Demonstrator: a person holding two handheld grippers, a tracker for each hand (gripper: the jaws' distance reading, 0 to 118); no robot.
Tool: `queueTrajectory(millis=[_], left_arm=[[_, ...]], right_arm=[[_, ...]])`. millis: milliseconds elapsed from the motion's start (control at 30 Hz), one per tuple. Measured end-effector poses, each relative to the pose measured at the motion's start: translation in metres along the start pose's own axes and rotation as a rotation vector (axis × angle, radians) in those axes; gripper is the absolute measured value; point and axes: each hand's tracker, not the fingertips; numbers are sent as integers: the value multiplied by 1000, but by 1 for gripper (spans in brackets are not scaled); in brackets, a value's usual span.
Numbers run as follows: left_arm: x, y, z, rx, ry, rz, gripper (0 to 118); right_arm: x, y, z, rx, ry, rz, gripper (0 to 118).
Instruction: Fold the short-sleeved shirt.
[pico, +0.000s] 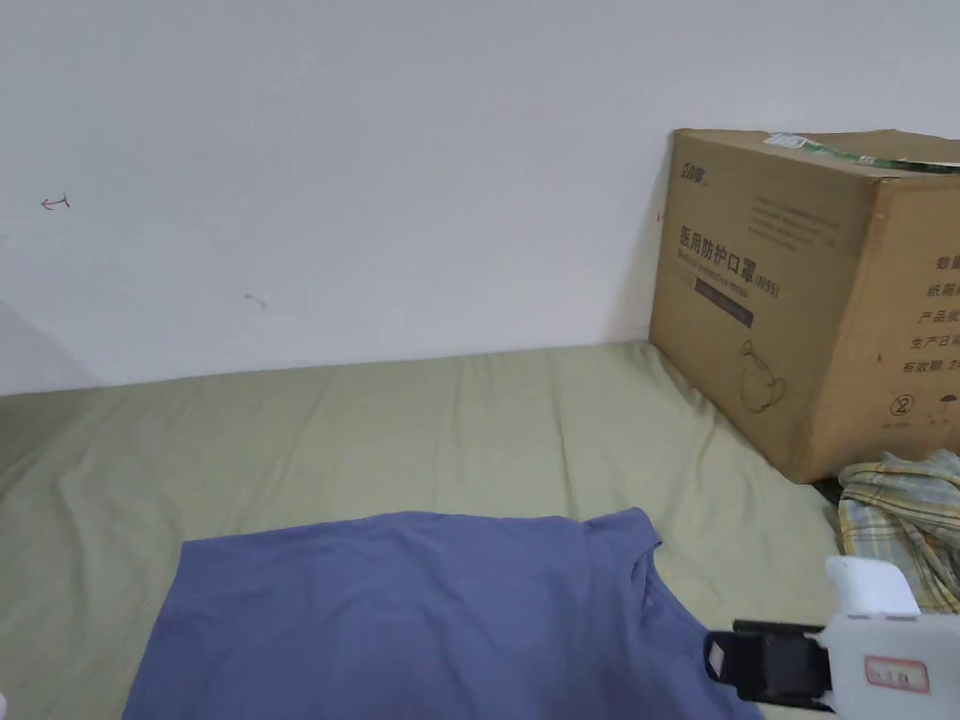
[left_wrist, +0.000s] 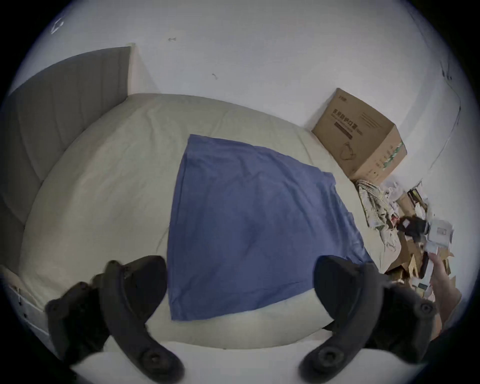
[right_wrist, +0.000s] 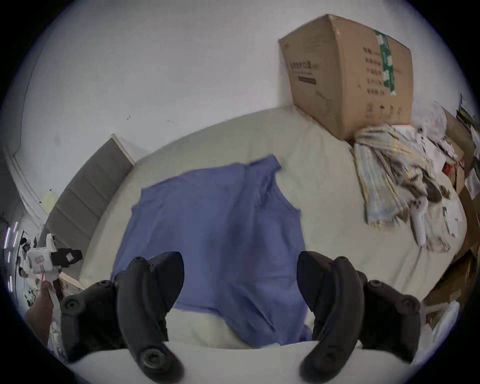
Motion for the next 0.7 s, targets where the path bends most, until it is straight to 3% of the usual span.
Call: queueTrajectory(millis=[33,67,100,133,400,633,667,700], left_arm=[[3,7,-4,-8,5,-11,78],[7,13,-8,-10,29,-29,42],[10,19,-14,-11,60,-54,2],[12,25,-21,-20,84,-73,2],[-28,115,-102,-47,75,68,2],[-89,216,-222,-81,137,24,3],[-95,228,-238,-73,161,19,7],[-101,238,-254,-74,170,20,31]], right_arm=[[-8,7,-5,-3,18,19,91],[-16,14,-12,-2,22,49,76],[-25,19,-18,10,17,95,32],[-32,24,-25,26,16,121,1],[-45,53,-93,3,82,50,1],[-41,71,-152,-38,82,36,1],[-39,73,-161,-45,83,31,1],[-37,75,-170,-50,82,27,1]])
